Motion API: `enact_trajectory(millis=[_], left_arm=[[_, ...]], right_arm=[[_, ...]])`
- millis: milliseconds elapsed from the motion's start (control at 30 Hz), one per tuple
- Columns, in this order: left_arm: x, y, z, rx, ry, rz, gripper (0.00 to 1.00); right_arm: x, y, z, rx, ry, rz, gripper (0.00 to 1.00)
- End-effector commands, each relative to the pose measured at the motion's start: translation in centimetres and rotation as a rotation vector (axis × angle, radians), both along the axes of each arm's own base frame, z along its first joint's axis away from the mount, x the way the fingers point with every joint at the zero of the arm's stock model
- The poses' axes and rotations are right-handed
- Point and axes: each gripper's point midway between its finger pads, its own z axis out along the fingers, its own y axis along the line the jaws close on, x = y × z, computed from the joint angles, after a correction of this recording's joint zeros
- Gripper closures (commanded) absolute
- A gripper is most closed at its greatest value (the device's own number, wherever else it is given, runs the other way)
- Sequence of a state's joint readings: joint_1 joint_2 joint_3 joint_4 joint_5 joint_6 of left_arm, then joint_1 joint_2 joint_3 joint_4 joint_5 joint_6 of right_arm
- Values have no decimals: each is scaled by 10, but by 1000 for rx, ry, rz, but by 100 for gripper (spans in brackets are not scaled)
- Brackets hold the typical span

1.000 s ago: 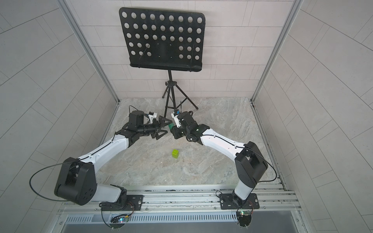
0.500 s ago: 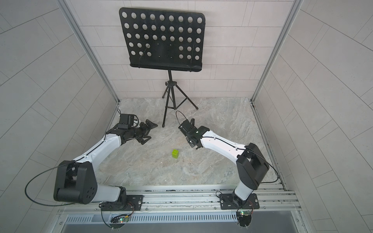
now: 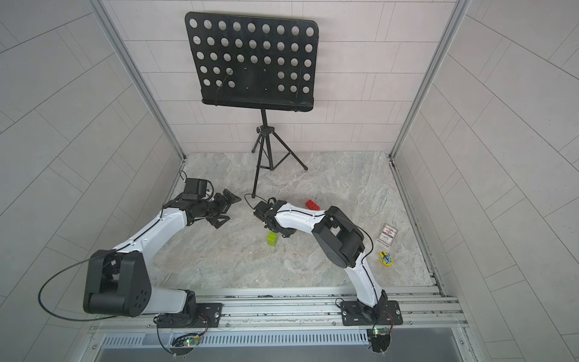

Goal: Assemble an ice cream with lego
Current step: Place the lego brick at the center of the board.

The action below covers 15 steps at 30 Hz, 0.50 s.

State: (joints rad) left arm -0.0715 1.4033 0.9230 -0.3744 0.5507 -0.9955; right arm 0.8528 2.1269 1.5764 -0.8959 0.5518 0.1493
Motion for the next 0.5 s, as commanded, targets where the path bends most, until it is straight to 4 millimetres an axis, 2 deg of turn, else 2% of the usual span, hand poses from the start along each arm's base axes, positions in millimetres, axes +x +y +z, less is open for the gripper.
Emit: enact_trajectory(millis=[0,67,300,467], left_arm=[[-1,6,4,18,-8,10,0],[-1,7,4,16,-8,13,0],[0,7,5,11,-11,16,0],[0,7,4,9,-9,17,0]], right_arm=[[-8,-1,-5,-48,53,13,88],[-8,2,-8,-47,56,16,77],[-10,11,-17,-24,94,10,63],[-10,13,-17,-16,108,0,48]])
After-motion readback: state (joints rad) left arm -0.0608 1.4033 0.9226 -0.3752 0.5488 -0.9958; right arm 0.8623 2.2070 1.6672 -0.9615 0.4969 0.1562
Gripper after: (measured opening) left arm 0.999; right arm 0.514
